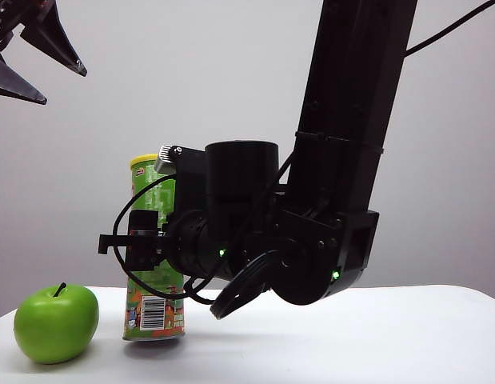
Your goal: Pick up the green bucket of chips from the desk, place it near the apple, and finally stand it up.
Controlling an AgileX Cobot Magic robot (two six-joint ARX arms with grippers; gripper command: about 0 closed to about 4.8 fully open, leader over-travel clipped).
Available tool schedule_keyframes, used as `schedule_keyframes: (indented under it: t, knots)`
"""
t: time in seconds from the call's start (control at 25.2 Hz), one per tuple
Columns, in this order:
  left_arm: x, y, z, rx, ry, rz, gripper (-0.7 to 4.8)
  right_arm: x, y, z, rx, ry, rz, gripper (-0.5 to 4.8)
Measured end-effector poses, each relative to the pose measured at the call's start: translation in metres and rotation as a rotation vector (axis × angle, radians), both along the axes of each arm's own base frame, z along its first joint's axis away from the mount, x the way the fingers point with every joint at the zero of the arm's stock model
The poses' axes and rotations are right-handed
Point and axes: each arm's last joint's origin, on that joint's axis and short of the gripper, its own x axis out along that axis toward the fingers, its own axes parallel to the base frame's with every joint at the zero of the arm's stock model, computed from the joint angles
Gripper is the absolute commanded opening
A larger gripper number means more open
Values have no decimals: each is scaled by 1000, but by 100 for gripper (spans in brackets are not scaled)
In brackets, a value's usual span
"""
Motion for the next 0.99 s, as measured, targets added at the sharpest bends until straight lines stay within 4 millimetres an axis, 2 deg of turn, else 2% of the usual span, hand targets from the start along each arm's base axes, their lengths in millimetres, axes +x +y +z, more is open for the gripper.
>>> schedule_keyframes:
  t: [0.4,0.52,0.63,0.75,0.99]
  knots:
    - [0,-1,0,-16,3,-18,434,1,-1,-1,43,26,-56,239]
    - [0,-1,0,-15,2,-17,434,1,-1,-1,26,11,-66,210]
    - [1,-1,2,-12,-17,-16,434,-7,5,0,-49,-60,-70,211]
    - [1,-1,2,-12,-19,-16,434,-14,11,1,-51,-79,-50,211]
    - [1,-1,2,-12,-17,-16,434,-13,9,1,-54,-75,-109,211]
